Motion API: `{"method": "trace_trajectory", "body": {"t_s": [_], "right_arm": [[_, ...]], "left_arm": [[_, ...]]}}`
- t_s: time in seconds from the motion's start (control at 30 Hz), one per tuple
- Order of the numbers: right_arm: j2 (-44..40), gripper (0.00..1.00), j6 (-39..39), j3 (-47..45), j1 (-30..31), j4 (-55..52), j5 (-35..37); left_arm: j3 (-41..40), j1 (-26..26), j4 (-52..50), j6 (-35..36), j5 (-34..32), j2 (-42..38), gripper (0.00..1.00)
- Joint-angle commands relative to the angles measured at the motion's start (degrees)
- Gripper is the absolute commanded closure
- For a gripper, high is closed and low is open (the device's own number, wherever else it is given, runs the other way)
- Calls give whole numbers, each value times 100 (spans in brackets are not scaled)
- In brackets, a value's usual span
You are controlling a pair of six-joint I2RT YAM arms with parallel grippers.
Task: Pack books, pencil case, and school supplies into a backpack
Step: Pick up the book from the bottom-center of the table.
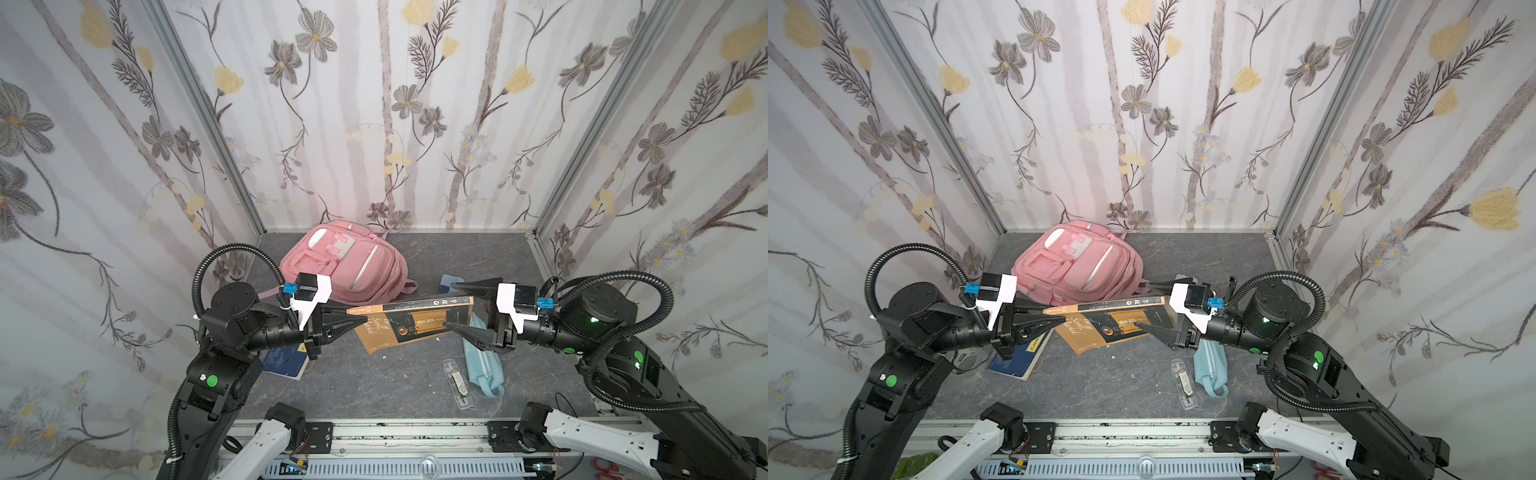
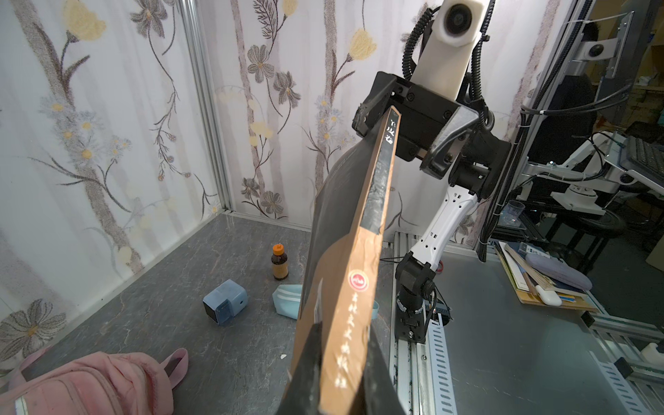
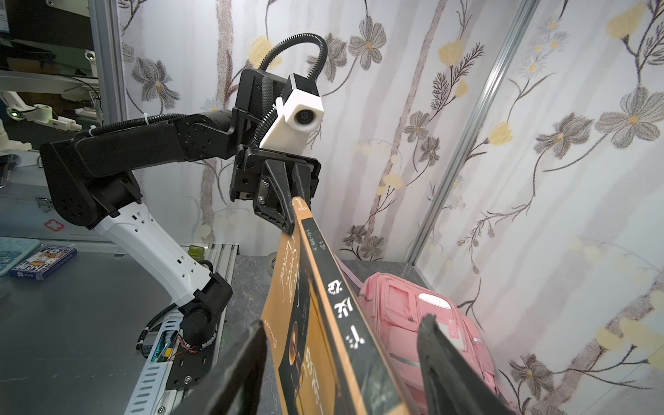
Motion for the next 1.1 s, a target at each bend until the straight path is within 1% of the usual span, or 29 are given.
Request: {"method": "trace_trajectory", "body": {"t_s": [0.0,0.1,0.23,0.33,0.43,0.47,0.57,0.6,0.63,0.73,0.77,0.8,0.83,0.87,0.97,1.0,1.07], "right_arm": [[54,39,-12,-61,-53,-111,-386],[127,46,86,-116,-71,-145,-673],[144,48,48,-252,-100,-197,-810],[71,57,-59,-444,-157,-145,-846],[41,61,-54,-548,-185,10,-871],[50,64,-35,-564,-198,60,-913],[59,93,47,-580,-218,158,-997],[50,99,69,-597,-229,184,-1014],[28,100,95,-614,-236,219,-1038],[-116,100,228,-742,-271,490,-1012],[-178,100,301,-783,-287,589,-892],[-250,100,398,-832,-319,713,-730],[-305,100,526,-892,-353,846,-517],[-355,100,733,-955,-394,955,-112],[-371,100,1344,-958,-563,955,849],[-371,100,1678,-949,-657,930,1222],[-346,100,2218,-913,-726,827,1777]], "left_arm": [[83,3,391,-2,84,3,100],[108,3,391,-2,84,13,100],[91,3,391,-2,84,-25,100],[179,-5,391,-2,84,68,100],[181,3,391,-2,84,88,100],[154,5,391,-2,84,83,100],[127,3,391,-2,84,99,100],[118,3,391,-2,84,109,100],[108,2,391,-2,84,115,100],[100,3,391,-2,84,109,100],[93,-1,1597,-2,84,85,95],[60,3,1811,-2,84,67,75],[25,-1,1807,-2,-2245,49,41],[-35,8,1808,-657,-2599,38,29],[-95,3,1589,-578,-3793,177,27],[-64,5,1395,-593,-4221,306,27],[67,-1,992,-606,-4874,616,27]]}}
